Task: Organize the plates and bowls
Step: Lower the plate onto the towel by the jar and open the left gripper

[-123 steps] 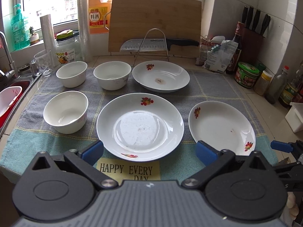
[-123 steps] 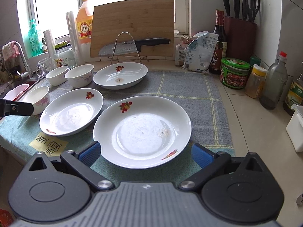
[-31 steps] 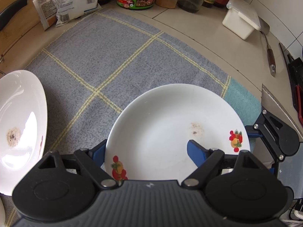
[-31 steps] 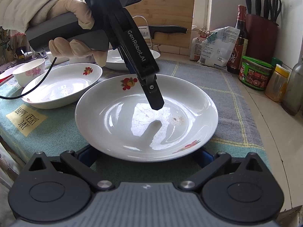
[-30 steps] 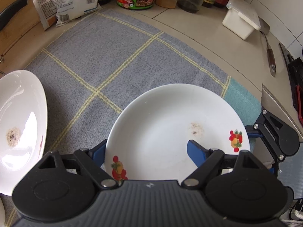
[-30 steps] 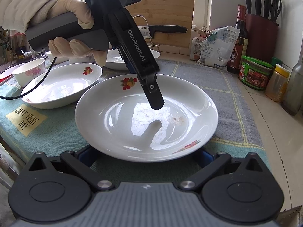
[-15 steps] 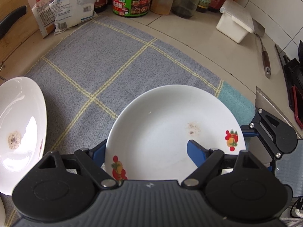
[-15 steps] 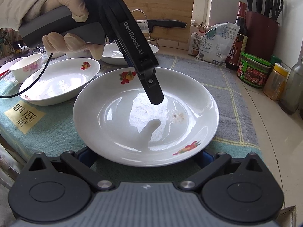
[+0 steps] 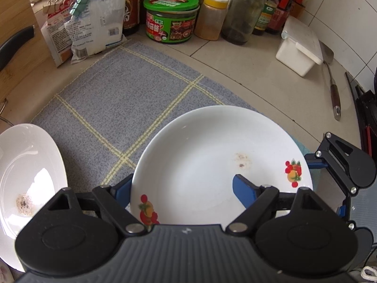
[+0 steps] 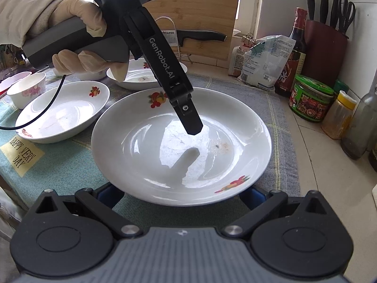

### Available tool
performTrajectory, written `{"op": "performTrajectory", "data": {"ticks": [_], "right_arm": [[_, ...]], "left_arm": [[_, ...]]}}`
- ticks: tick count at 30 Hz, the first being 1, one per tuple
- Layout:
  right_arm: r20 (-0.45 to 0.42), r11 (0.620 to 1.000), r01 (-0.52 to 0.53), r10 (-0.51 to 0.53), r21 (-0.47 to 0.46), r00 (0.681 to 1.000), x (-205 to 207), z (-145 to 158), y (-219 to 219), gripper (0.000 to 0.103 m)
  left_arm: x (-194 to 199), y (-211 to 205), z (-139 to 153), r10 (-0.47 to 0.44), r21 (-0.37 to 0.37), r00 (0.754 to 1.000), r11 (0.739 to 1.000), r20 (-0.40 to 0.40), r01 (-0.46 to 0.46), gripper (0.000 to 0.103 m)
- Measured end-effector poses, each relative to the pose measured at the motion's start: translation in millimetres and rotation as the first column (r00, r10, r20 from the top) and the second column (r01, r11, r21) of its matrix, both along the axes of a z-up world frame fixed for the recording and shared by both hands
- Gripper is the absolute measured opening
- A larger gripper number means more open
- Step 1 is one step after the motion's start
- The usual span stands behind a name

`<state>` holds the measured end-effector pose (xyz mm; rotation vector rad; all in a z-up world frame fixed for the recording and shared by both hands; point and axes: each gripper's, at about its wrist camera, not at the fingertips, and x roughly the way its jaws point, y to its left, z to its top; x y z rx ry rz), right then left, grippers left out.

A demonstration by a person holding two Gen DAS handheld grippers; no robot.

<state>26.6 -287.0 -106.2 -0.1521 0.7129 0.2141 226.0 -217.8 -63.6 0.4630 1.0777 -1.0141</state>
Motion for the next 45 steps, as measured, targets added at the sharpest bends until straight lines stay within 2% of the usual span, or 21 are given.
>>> {"op": "performTrajectory", "data": {"ticks": [12,26,45], "right_arm": [[0.016,1.000,0.002,-0.002,-0.015,1.000,44,3,-35,0.103],[0.004,0.999,0.044,-0.044,-0.020,0.999,88,-3,-65,0.103],[-0.011,0.998,0.057,-0.057,-0.037,0.998,100,-10,-64,0.103]], "left_arm": [[40,-28,-1,0.036,-0.025,0.999,0.999,0.026,-0.035,0.086],[81,-58,-20,0.059,-0.025,0.997,0.998,0.043,-0.058,0.086],[87,-61,-24,0.058,-0.033,0.997,0.998,0.051,-0.056,0.086]]}}
